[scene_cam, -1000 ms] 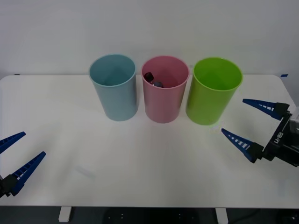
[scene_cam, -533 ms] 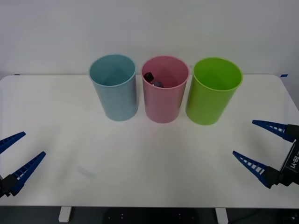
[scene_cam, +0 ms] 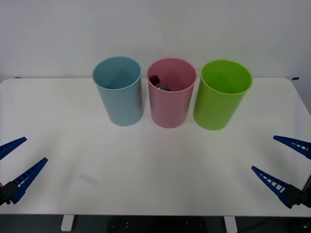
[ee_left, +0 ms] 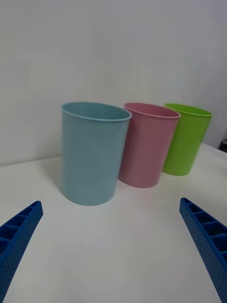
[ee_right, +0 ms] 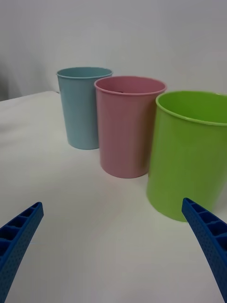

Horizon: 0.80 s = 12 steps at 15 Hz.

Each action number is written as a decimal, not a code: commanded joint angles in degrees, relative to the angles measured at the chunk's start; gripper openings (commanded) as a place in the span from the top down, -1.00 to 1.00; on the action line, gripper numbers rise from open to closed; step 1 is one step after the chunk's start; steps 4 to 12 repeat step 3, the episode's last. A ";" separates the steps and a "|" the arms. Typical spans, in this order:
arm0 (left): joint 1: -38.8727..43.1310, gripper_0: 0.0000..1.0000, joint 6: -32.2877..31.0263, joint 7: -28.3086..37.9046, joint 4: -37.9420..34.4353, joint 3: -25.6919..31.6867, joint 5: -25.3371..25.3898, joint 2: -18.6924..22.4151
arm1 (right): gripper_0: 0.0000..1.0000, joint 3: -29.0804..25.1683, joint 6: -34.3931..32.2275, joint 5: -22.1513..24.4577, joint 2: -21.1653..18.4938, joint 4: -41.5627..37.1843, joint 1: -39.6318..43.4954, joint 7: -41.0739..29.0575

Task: Grasp the object on the table and drop it into the matching bin: aluminum can to the light blue bin, PET bottle to the pink bin.

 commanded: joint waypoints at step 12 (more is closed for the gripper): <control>0.00 -1.00 0.00 0.00 0.00 0.00 0.00 0.00 | -1.00 0.00 0.00 0.01 0.00 0.01 0.40 -0.27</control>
